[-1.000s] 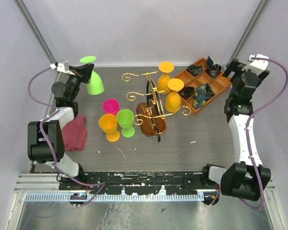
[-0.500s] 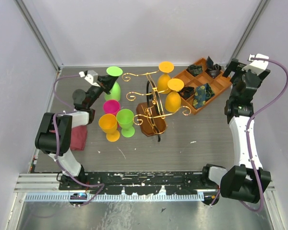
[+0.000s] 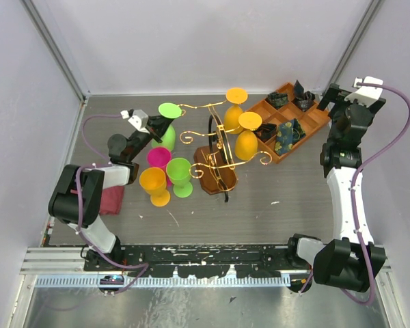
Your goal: Place the wine glass upside down on the wine glass rack
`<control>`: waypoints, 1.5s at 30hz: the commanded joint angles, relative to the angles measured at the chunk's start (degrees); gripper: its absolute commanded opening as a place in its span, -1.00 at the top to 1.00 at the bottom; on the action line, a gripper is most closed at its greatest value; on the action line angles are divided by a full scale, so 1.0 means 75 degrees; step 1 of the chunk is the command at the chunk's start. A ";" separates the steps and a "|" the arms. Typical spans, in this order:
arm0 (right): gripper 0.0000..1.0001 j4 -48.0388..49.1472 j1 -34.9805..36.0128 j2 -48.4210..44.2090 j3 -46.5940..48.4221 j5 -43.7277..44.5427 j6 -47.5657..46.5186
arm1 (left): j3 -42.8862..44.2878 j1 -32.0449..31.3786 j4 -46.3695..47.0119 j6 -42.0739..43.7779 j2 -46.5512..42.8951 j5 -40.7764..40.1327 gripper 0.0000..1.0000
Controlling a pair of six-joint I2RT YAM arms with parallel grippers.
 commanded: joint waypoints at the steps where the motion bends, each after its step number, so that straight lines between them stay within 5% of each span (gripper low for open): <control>1: -1.00 0.0372 0.0018 -0.0068 0.0193 -0.0282 -0.0061 | -0.0136 -0.0052 0.0461 0.0196 -0.0279 0.0023 1.00; 15: -1.00 0.0414 0.0010 -0.0002 0.0211 -0.0266 -0.0205 | 0.0308 -0.0545 0.0466 0.0087 0.0119 0.0168 1.00; 45: -1.00 0.0893 0.0015 0.0120 -0.0005 -0.0380 -0.0593 | 0.1996 -0.1025 0.0473 0.0244 0.1921 -0.1439 1.00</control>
